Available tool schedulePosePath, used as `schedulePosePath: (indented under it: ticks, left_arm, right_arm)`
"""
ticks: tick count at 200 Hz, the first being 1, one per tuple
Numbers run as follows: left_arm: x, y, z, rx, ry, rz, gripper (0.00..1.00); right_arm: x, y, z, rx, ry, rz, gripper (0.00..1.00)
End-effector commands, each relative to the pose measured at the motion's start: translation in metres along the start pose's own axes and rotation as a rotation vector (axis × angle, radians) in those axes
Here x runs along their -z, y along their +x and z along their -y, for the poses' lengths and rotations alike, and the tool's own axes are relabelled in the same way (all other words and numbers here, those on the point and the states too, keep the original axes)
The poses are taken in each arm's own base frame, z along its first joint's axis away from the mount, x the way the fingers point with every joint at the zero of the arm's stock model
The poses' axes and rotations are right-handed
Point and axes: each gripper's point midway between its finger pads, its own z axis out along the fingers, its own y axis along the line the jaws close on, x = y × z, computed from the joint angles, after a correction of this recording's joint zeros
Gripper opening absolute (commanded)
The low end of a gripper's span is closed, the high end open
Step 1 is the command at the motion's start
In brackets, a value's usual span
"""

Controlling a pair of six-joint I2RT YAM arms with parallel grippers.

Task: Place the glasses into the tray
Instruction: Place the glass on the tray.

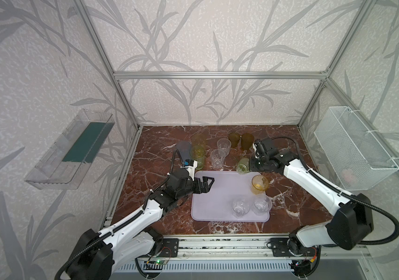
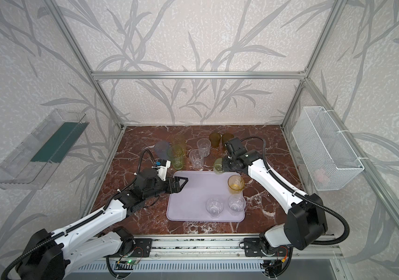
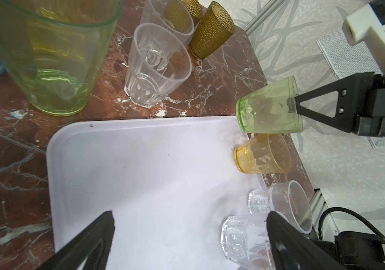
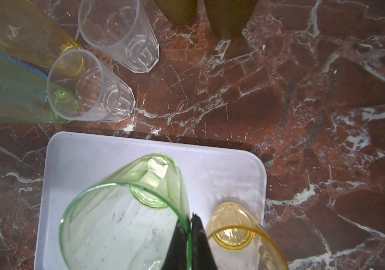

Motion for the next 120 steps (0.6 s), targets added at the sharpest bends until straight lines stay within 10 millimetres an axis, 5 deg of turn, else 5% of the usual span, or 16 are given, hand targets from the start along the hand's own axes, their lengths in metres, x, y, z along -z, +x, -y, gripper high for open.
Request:
schedulePosePath:
  ticks: [1, 120]
  left_arm:
    - [0.005, -0.007, 0.011, -0.002, 0.055, 0.038, 0.99]
    - [0.018, -0.016, 0.010, -0.025, 0.033, 0.100, 0.99]
  right_arm:
    - [0.013, 0.007, 0.009, -0.002, 0.045, 0.007, 0.00]
    - [0.069, 0.027, -0.002, 0.175, 0.111, 0.003, 0.00]
